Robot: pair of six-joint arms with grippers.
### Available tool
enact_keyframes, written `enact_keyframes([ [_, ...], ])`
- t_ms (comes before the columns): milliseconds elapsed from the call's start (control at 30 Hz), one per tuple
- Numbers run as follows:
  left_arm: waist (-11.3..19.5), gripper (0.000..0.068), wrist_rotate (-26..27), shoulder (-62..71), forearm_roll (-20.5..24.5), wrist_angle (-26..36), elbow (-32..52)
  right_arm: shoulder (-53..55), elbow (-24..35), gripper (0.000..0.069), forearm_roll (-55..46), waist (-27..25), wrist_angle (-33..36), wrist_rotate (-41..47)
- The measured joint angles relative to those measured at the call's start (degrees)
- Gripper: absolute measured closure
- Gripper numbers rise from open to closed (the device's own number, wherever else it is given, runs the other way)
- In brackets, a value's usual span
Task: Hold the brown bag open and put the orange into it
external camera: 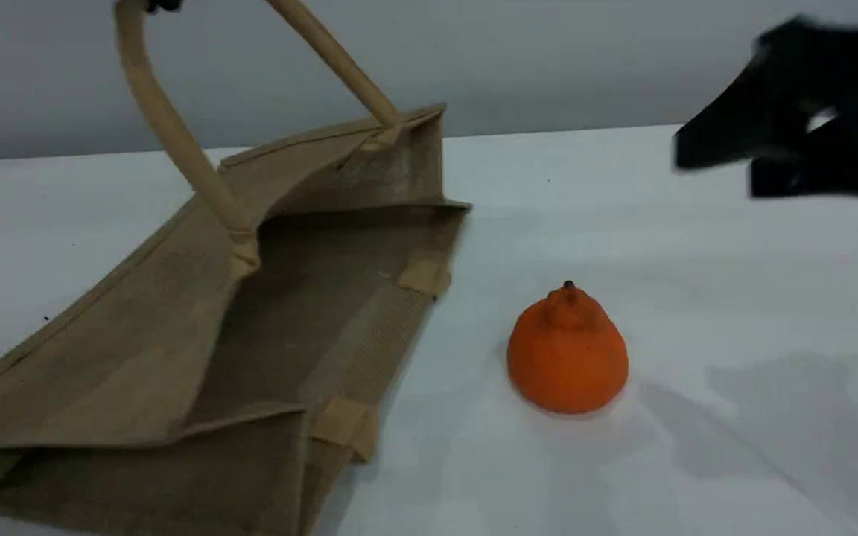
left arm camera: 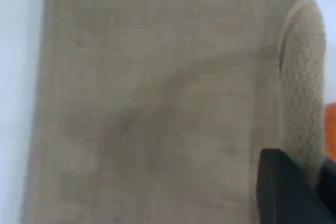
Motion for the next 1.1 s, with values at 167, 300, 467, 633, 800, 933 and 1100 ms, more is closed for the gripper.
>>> enact_keyframes([
  [167, 0.0, 0.0598, 0.84, -3.0, 1.73, 5.24, -1.42, 6.94, -3.2, 0.0235, 0.0, 1.11, -0.56, -0.62],
  [300, 0.0, 0.0598, 0.95, -3.62, 2.42, 7.88, -3.89, 11.11, -4.35, 0.0235, 0.0, 1.11, 1.29, -0.62],
  [467, 0.06, 0.0598, 1.7, -3.5, 3.42, 7.82, -8.17, 13.53, -4.86, 0.0235, 0.01, 1.11, 1.75, -0.63],
  [633, 0.06, 0.0598, 2.01, -3.44, 3.64, 6.52, -8.76, 14.98, -5.66, 0.0235, 0.03, 1.17, 3.04, -0.9],
  [800, 0.06, 0.0598, 2.01, -3.44, 3.35, 6.72, -8.76, 17.21, -8.38, 0.0235, -0.02, 2.62, 2.45, -1.06],
  [933, 0.06, 0.0598, 2.01, -3.44, 2.91, 7.57, -8.76, 20.26, -11.4, 0.0235, -0.02, 5.77, 2.17, -1.25],
  [1100, 0.06, 0.0598, 1.91, -3.44, 2.8, 8.3, -8.76, 23.73, -13.93, 0.0235, -0.02, 9.04, -2.67, -1.25],
])
